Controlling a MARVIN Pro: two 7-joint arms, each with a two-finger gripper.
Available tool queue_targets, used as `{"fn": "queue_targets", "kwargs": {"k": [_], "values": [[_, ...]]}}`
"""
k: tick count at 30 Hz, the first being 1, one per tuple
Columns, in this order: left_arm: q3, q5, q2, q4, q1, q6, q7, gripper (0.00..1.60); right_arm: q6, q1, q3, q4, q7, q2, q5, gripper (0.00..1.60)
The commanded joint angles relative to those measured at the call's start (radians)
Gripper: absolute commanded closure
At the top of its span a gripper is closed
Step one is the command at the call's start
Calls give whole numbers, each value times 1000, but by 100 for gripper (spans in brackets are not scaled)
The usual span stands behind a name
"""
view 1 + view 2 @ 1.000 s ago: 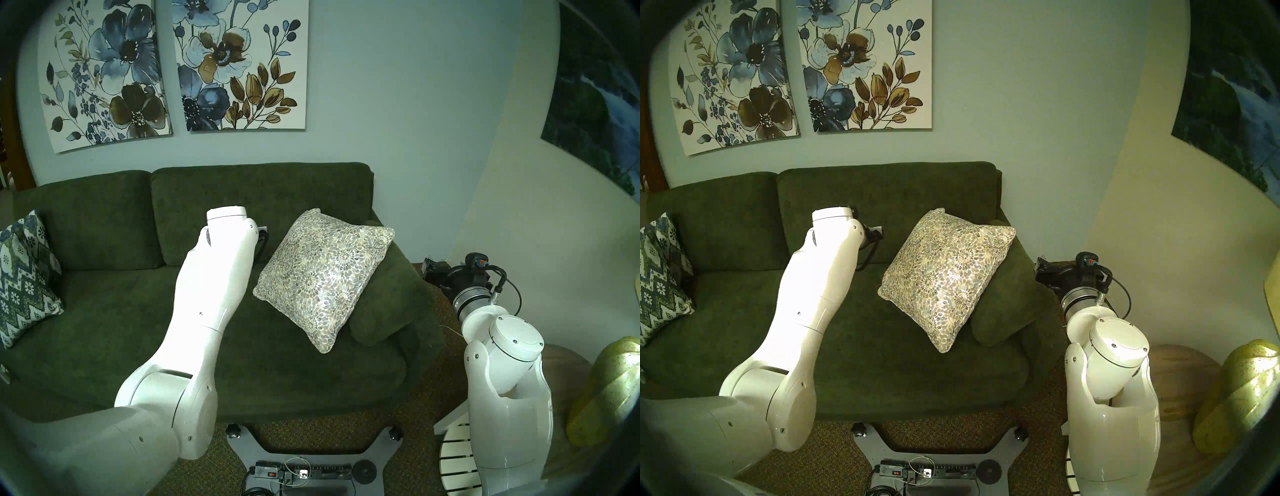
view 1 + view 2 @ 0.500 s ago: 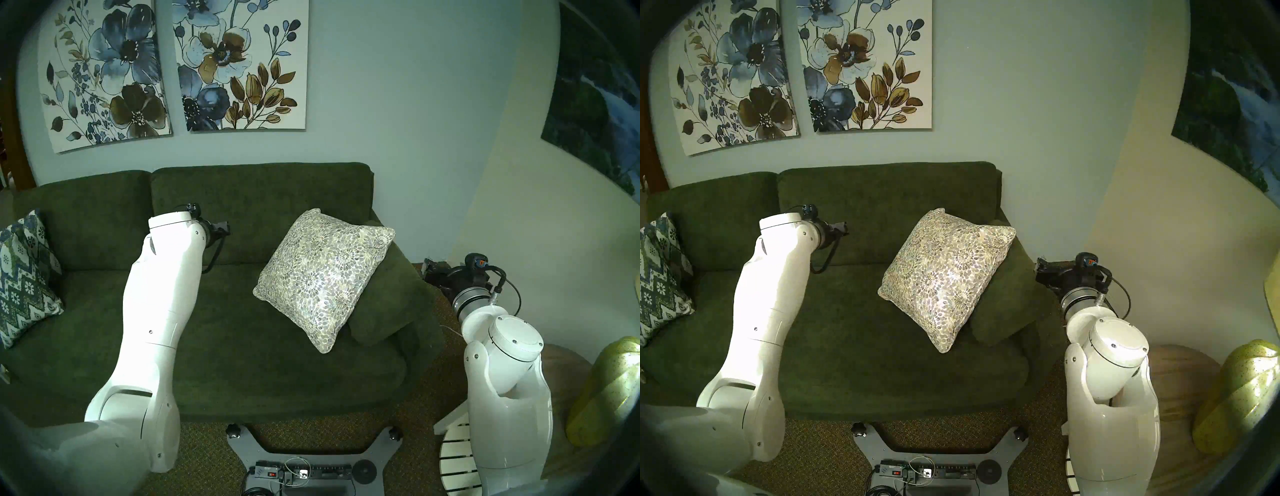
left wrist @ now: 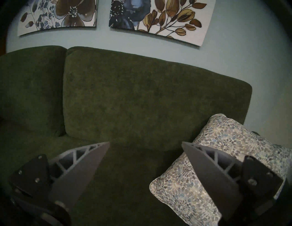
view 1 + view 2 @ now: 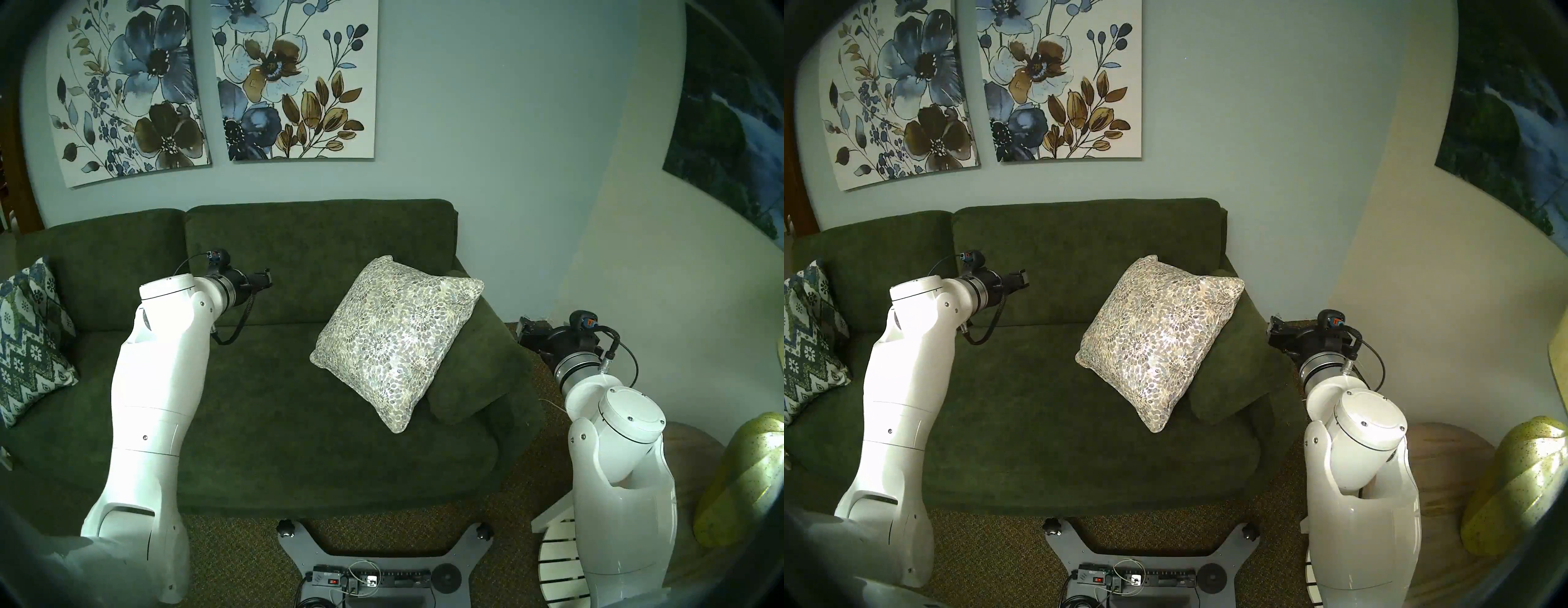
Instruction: Fix throw pillow on sofa
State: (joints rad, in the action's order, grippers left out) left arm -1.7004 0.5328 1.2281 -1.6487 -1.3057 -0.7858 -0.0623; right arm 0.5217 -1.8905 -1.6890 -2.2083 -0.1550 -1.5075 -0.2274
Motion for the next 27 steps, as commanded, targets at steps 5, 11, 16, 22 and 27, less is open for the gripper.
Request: {"fn": "queue_targets", "kwargs": {"k": [5,11,16,22,27], "values": [[-43,51,-75,-65,-126,26,161,0,-3,6,0,-9,1,1,0,0],[-63,68,-113,-75,-193,37,247,0,-3,7,0,-8,1,1,0,0],[-78,81,-142,-81,-240,52,299,0,-1,5,8,-9,5,-1,-2,0],[-87,91,-175,-90,-287,76,399,0,7,-11,39,-3,17,-12,-14,0],[-84,97,-200,-102,-322,104,479,0,13,-33,87,-3,38,-23,-28,0]]}}
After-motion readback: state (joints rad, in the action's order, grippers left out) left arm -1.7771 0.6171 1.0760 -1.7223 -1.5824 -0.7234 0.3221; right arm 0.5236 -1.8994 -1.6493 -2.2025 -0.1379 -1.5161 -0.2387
